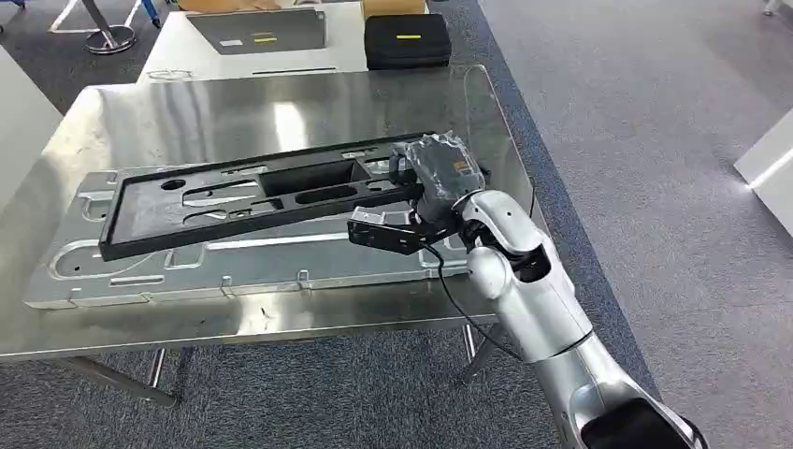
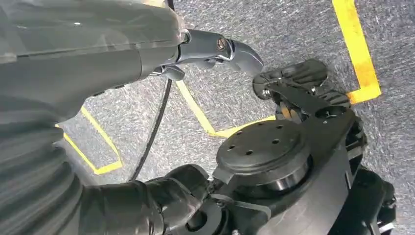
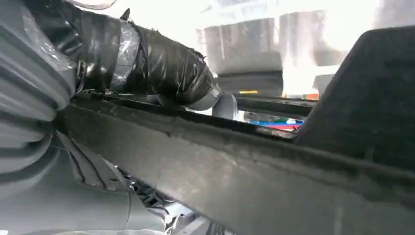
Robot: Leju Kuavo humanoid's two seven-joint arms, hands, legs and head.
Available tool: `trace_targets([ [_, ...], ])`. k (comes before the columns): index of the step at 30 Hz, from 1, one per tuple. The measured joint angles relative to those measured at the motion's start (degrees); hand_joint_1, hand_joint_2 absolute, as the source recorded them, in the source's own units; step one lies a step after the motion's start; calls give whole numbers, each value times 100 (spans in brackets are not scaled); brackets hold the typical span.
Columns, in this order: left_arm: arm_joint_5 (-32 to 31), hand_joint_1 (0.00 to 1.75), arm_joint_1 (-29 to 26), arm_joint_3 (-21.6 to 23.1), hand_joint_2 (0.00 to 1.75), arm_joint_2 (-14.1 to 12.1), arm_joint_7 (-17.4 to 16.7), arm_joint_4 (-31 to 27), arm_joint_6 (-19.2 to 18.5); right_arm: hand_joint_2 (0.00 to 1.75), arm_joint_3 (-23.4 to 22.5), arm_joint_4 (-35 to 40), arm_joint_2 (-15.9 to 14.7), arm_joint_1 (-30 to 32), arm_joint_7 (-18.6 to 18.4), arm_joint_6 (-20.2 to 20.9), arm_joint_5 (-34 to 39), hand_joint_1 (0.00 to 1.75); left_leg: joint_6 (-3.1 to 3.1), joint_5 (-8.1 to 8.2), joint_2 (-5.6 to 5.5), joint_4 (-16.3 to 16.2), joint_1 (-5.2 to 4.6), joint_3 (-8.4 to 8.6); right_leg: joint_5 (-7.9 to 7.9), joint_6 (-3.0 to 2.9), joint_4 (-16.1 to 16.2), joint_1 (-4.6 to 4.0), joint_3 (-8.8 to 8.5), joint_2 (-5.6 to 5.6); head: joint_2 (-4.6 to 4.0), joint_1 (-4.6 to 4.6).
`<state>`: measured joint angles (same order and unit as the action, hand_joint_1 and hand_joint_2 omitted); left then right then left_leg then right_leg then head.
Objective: Take the parts from the cabinet and place them on the table.
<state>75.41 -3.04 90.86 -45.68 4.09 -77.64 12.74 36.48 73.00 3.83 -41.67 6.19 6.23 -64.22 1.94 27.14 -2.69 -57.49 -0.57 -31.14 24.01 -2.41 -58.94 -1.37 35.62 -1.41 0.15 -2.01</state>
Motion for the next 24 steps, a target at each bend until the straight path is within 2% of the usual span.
trace_targets([
  [7,-11,0,0,0,175,2,-7,52,-9,175,0,-153,24,-15,-4,-7,-9,175,-2,-6,0,-2,-11,-1,-3,0,0,12,0,-1,0,0],
  [10,-202,0,6,-2,175,2,-61,105,-158,175,0,-293,50,-51,-35,-72,-114,175,-2,-6,0,-2,-15,-3,-2,1,0,16,1,-2,0,0],
  [11,-357,0,17,-2,175,9,-101,158,-296,175,0,-402,72,-81,-37,-147,-193,175,-2,-5,0,-2,-17,-3,-2,1,0,19,1,-3,0,0],
  [13,-779,0,63,0,175,39,-133,447,-823,175,0,-700,164,-160,-20,-313,-385,175,-2,-5,0,-2,-20,-5,-2,1,0,22,3,-4,0,0],
  [15,-1162,0,139,0,175,122,-85,980,-1515,175,-2,-1074,332,-280,-37,-487,-601,175,-1,-4,9,-2,-22,-8,-2,1,0,24,9,-14,0,0],
  [17,-1357,0,207,-7,175,250,-22,1476,-1907,175,-4,-1417,472,-412,-87,-627,-760,175,-1,-4,10,-2,-25,-9,-2,1,0,26,12,-15,0,0],
  [19,-1506,0,258,-7,175,393,-7,1931,-2107,175,-35,-1837,601,-589,-101,-702,-802,175,-1,-5,9,-2,-26,-8,-2,1,0,26,12,-15,0,0],
  [24,-1604,0,335,-9,175,667,0,2564,-2203,175,-112,-2490,815,-763,-81,-769,-872,175,-1,-5,9,-2,-26,-10,-2,0,-2,26,13,-16,0,0],
])
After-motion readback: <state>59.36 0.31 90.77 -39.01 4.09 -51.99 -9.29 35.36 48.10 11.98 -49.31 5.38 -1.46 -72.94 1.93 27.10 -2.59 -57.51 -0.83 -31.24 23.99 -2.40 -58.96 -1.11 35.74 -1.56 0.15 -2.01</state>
